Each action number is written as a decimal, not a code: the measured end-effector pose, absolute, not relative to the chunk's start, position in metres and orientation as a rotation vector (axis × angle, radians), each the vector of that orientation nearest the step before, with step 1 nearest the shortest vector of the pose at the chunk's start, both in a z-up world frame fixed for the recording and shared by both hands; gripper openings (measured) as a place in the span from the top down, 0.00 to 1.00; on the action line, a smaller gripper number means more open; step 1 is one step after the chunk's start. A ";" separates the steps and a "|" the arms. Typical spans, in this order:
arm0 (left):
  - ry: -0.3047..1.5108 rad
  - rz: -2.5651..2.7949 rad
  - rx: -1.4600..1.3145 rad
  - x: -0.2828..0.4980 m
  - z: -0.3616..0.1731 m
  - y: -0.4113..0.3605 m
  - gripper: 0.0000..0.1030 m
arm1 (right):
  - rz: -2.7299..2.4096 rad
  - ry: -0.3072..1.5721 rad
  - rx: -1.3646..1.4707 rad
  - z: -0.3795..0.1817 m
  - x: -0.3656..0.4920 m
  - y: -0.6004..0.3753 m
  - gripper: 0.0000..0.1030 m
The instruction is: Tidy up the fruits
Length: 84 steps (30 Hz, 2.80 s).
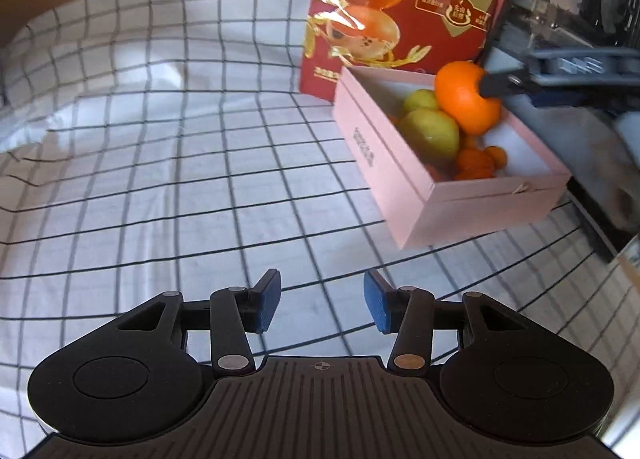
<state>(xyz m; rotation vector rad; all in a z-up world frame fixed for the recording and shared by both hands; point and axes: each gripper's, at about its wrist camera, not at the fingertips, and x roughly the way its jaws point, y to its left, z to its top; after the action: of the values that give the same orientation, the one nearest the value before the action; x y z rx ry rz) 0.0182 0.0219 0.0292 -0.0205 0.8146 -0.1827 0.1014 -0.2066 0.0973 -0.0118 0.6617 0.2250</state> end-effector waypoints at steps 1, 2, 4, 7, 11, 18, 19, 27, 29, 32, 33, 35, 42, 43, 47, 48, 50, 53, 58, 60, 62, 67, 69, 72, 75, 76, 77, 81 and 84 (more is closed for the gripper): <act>0.804 -0.168 -0.016 0.015 0.028 0.021 0.51 | 0.238 0.654 -0.013 0.097 0.092 -0.205 0.19; 0.791 -0.159 -0.016 0.011 0.027 0.020 0.51 | 0.251 0.649 -0.014 0.095 0.079 -0.203 0.19; 0.771 -0.146 -0.018 0.006 0.024 0.017 0.51 | 0.261 0.651 -0.014 0.089 0.053 -0.201 0.19; 0.739 -0.110 -0.025 0.002 0.018 0.012 0.51 | 0.287 0.678 -0.018 0.070 0.024 -0.196 0.19; 0.725 -0.074 -0.046 0.001 0.010 0.009 0.51 | 0.284 0.708 -0.054 0.046 0.004 -0.192 0.19; 0.682 -0.056 0.003 -0.005 -0.003 -0.006 0.43 | 0.224 0.816 -0.050 0.006 0.021 -0.189 0.19; 0.675 -0.056 0.015 -0.005 -0.005 -0.009 0.40 | 0.210 0.825 -0.062 0.001 0.024 -0.188 0.14; 0.655 -0.049 0.030 0.000 -0.008 -0.020 0.35 | 0.160 0.782 -0.051 -0.008 0.032 -0.195 0.00; 0.654 -0.043 0.034 0.001 -0.008 -0.022 0.34 | 0.162 0.758 -0.052 -0.010 0.030 -0.195 0.00; 0.655 -0.037 0.033 0.001 -0.008 -0.022 0.33 | 0.173 0.689 -0.057 -0.017 0.024 -0.197 0.00; 0.655 -0.035 0.032 0.001 -0.008 -0.023 0.33 | 0.172 0.678 -0.049 -0.018 0.022 -0.197 0.00; 0.655 -0.036 0.031 0.001 -0.008 -0.022 0.33 | 0.170 0.678 -0.046 -0.017 0.025 -0.198 0.00; 0.655 -0.037 0.035 0.002 -0.008 -0.022 0.33 | 0.171 0.678 -0.044 -0.017 0.024 -0.198 0.00; 0.655 -0.037 0.035 0.002 -0.008 -0.022 0.33 | 0.170 0.678 -0.044 -0.017 0.024 -0.198 0.00; 0.655 -0.038 0.034 0.002 -0.008 -0.022 0.33 | 0.171 0.678 -0.045 -0.017 0.024 -0.198 0.00; 0.655 -0.038 0.034 0.002 -0.008 -0.022 0.33 | 0.171 0.678 -0.044 -0.017 0.024 -0.198 0.00; 0.655 -0.038 0.035 0.002 -0.008 -0.022 0.33 | 0.171 0.678 -0.044 -0.017 0.024 -0.198 0.00; 0.655 -0.038 0.034 0.002 -0.008 -0.021 0.33 | 0.171 0.678 -0.044 -0.017 0.024 -0.198 0.00; 0.655 -0.038 0.034 0.002 -0.008 -0.021 0.33 | 0.171 0.678 -0.044 -0.017 0.024 -0.198 0.00; 0.655 -0.038 0.034 0.002 -0.008 -0.021 0.33 | 0.171 0.678 -0.044 -0.017 0.024 -0.198 0.00; 0.655 -0.037 0.035 0.001 -0.008 -0.021 0.33 | 0.171 0.678 -0.044 -0.017 0.024 -0.198 0.00; 0.655 -0.037 0.034 0.001 -0.008 -0.022 0.33 | 0.171 0.678 -0.044 -0.017 0.024 -0.198 0.00; 0.655 -0.037 0.034 0.002 -0.008 -0.022 0.33 | 0.171 0.678 -0.044 -0.017 0.024 -0.198 0.00; 0.655 -0.037 0.035 0.002 -0.008 -0.022 0.33 | 0.171 0.678 -0.044 -0.017 0.024 -0.198 0.00; 0.655 -0.037 0.034 0.002 -0.008 -0.021 0.33 | 0.171 0.678 -0.044 -0.017 0.024 -0.198 0.00; 0.655 -0.037 0.033 0.002 -0.008 -0.022 0.33 | 0.171 0.678 -0.044 -0.017 0.024 -0.198 0.00; 0.655 -0.037 0.034 0.002 -0.008 -0.021 0.33 | 0.171 0.678 -0.044 -0.017 0.024 -0.198 0.00; 0.655 -0.037 0.033 0.002 -0.008 -0.021 0.33 | 0.171 0.678 -0.044 -0.018 0.024 -0.198 0.00; 0.655 -0.037 0.034 0.001 -0.008 -0.021 0.33 | 0.171 0.678 -0.044 -0.018 0.024 -0.198 0.00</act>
<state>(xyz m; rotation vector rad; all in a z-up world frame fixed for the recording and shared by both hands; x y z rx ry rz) 0.0015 -0.0213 -0.0077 0.0336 0.6554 -0.0371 0.0241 -0.1982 -0.0176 -0.0443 0.6776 0.1706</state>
